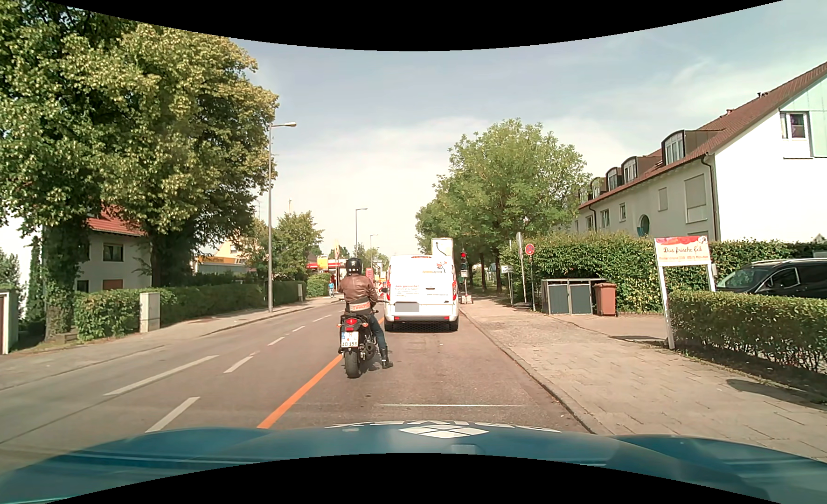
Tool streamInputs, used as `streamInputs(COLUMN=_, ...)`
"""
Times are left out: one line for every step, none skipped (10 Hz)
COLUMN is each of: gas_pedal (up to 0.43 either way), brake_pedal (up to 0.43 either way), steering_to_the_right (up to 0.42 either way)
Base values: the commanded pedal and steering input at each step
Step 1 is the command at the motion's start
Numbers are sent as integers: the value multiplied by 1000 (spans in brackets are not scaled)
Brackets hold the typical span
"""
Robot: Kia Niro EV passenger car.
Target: Follow the waypoints while adhering to traffic rules and regulations
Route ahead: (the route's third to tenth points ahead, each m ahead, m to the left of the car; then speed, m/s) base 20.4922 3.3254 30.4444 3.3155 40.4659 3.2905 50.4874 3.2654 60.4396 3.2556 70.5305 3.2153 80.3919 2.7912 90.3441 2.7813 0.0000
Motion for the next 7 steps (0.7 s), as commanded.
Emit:
streamInputs(gas_pedal=0, brake_pedal=0, steering_to_the_right=-15)
streamInputs(gas_pedal=0, brake_pedal=0, steering_to_the_right=-15)
streamInputs(gas_pedal=0, brake_pedal=0, steering_to_the_right=-15)
streamInputs(gas_pedal=0, brake_pedal=0, steering_to_the_right=-15)
streamInputs(gas_pedal=0, brake_pedal=0, steering_to_the_right=-15)
streamInputs(gas_pedal=0, brake_pedal=0, steering_to_the_right=-15)
streamInputs(gas_pedal=0, brake_pedal=0, steering_to_the_right=-15)
